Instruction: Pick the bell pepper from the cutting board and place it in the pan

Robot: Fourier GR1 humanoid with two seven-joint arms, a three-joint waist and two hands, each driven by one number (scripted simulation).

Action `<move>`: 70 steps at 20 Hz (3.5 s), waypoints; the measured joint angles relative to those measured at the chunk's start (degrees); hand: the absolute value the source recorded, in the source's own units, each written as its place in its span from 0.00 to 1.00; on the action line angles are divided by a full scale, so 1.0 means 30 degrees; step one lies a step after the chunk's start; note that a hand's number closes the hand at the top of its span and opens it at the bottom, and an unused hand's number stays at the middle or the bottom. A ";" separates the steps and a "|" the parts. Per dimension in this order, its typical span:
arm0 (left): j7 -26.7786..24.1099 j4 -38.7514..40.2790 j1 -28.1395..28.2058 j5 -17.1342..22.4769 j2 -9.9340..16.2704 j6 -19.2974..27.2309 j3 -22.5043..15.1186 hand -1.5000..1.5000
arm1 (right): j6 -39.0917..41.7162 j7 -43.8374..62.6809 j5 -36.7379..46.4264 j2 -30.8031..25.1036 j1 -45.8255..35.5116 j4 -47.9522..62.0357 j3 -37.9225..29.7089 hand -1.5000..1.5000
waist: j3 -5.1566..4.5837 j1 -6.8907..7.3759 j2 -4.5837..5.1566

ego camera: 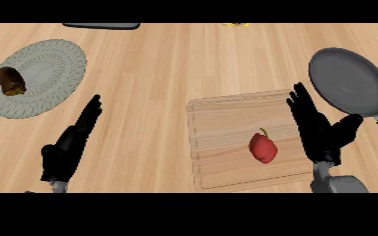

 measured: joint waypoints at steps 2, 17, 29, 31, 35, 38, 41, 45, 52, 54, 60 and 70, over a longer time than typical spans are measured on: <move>-0.0271 -0.0157 -0.0059 0.0110 -0.0323 0.0049 0.0175 0.50 | -0.0146 0.0006 0.0638 -0.0240 -0.0387 -0.0680 0.0276 1.00 | 0.0227 -0.0281 0.0034; -0.2200 -0.1068 -0.0776 0.0522 -0.3075 0.0313 -0.0113 0.50 | -0.4060 0.1706 1.0667 -0.5091 0.5602 -1.1169 0.1794 0.00 | 0.0521 -0.1465 -0.0061; -0.2269 -0.0459 -0.1560 0.0000 -0.4020 -0.0088 -0.0446 0.50 | 0.1638 1.1420 1.5055 -0.7517 0.3440 -1.4222 0.3931 0.00 | 0.0530 -0.0496 0.0180; -0.2222 -0.0589 -0.1437 -0.0131 -0.4184 -0.0073 -0.0682 0.50 | 0.3053 1.2907 1.5127 -0.7671 0.2490 -1.3752 0.4512 0.00 | 0.0533 -0.0373 0.0187; -0.2132 -0.0804 -0.1507 0.0019 -0.3876 -0.0513 -0.0418 0.50 | 0.5666 1.5189 1.5266 -0.7307 0.0306 -1.1907 0.6150 0.00 | 0.0538 -0.0156 0.0215; -0.1904 -0.0997 -0.1444 -0.0103 -0.3956 -0.0447 -0.0413 0.50 | 0.7331 1.6279 1.5257 -0.6660 -0.1224 -1.0318 0.7136 0.00 | 0.0554 -0.0196 0.0201; -0.2291 -0.0595 -0.1349 -0.0196 -0.4145 -0.0521 -0.0269 0.50 | 0.8322 1.6939 1.5610 -0.5685 -0.2585 -0.8681 0.8031 0.00 | 0.0561 -0.0304 0.0191; -0.2471 -0.0328 -0.1311 -0.0440 -0.4396 -0.0583 0.0018 0.50 | 0.8897 1.7144 1.6207 -0.4460 -0.3038 -0.7328 0.8552 0.00 | 0.0574 -0.0525 0.0154; -0.1903 -0.0730 -0.1209 -0.0899 -0.4656 -0.0884 0.0468 0.50 | 0.9358 1.6907 1.7534 -0.2876 -0.2797 -0.6042 0.8366 0.00 | 0.0584 -0.0686 0.0118; -0.2190 -0.0468 -0.1177 -0.0989 -0.4845 -0.1098 0.0660 0.50 | 0.9501 1.6828 1.7894 -0.2368 -0.3048 -0.5638 0.7989 0.00 | 0.0586 -0.0700 0.0121; -0.1728 -0.0767 -0.1055 -0.1383 -0.5282 -0.1554 0.1120 0.50 | 0.9438 1.5829 1.9218 -0.1709 -0.1960 -0.5484 0.7116 0.00 | 0.0588 -0.0748 0.0112; -0.0965 -0.1271 -0.1237 -0.2243 -0.5988 -0.1980 0.1692 0.50 | 0.9006 1.3987 2.0912 -0.0047 -0.2231 -0.1737 0.5707 0.00 | 0.0589 -0.0721 0.0117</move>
